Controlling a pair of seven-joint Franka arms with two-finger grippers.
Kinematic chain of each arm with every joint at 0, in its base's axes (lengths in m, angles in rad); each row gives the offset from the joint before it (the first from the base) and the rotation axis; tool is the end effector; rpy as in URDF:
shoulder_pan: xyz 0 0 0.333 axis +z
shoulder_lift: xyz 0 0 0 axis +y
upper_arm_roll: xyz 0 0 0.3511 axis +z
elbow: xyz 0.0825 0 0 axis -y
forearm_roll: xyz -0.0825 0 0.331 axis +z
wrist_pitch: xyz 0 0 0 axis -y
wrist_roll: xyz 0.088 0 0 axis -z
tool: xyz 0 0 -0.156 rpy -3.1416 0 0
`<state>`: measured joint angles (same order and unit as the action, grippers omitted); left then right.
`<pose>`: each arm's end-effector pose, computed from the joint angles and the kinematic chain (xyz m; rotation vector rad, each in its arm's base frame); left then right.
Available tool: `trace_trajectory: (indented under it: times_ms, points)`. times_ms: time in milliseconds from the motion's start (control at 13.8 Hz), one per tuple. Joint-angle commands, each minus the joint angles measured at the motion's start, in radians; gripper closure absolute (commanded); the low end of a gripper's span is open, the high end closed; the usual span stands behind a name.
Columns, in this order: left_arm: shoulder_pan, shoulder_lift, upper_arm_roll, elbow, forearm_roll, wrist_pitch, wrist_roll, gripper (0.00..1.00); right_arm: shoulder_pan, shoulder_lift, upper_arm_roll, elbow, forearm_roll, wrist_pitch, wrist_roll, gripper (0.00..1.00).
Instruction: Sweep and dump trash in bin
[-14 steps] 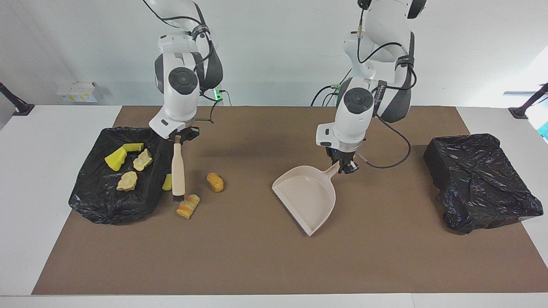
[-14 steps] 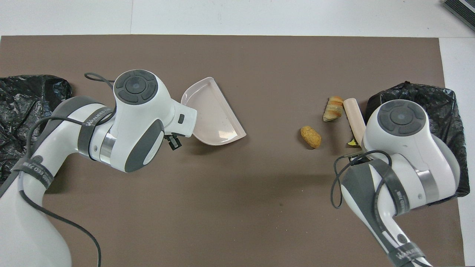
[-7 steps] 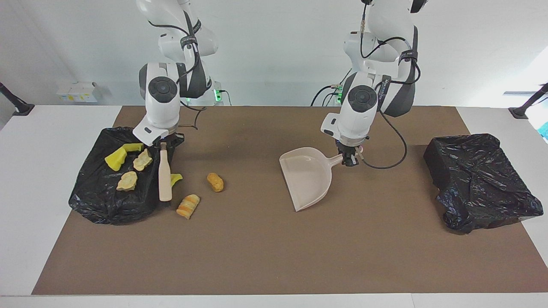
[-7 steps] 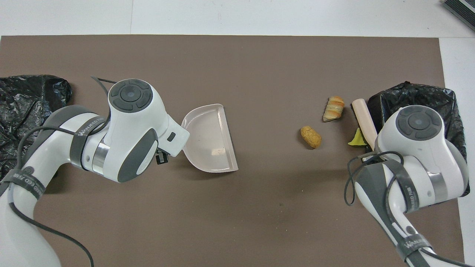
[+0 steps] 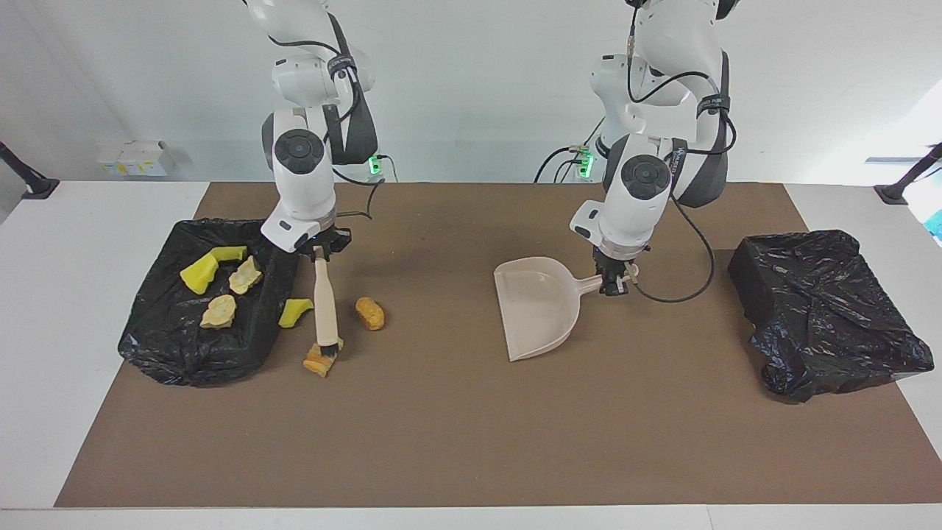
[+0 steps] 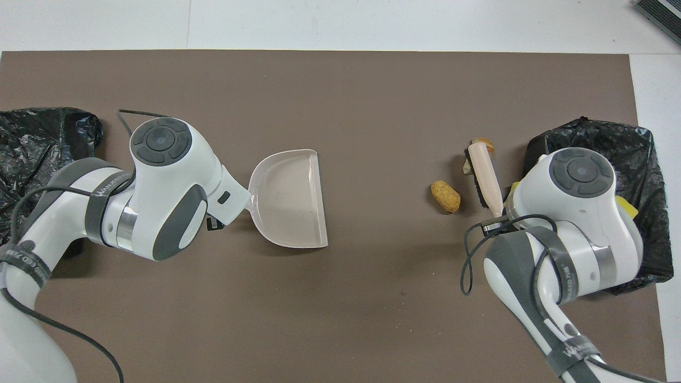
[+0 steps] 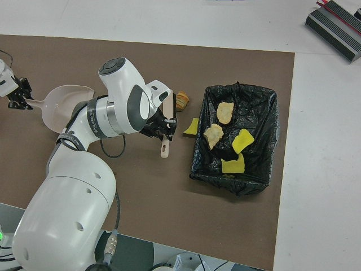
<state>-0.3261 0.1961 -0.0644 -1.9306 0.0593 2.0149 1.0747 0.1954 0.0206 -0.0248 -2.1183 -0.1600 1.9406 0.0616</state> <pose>0.5060 -0.2002 0.3921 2.3019 -2.1297 -0.1853 0.4657 0.0619 0.4047 2.9521 0.2690 -0.2680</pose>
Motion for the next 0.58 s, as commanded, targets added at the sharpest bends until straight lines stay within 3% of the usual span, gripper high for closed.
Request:
trace_trajectory:
  times_ms: [0, 217, 507]
  points:
    - [0.001, -0.021, -0.003, -0.068, 0.014, 0.070, 0.010, 1.00, 0.001, 0.054, -0.001, 0.128, 0.016, -0.133, 0.059, 1.00]
    - [-0.001, -0.020, -0.005, -0.065, 0.042, 0.071, 0.025, 1.00, -0.011, 0.041, -0.001, 0.120, -0.075, -0.180, 0.102, 1.00]
    - [-0.008, -0.020, -0.005, -0.068, 0.042, 0.077, 0.016, 1.00, -0.076, -0.008, -0.009, -0.003, -0.076, -0.063, 0.106, 1.00]
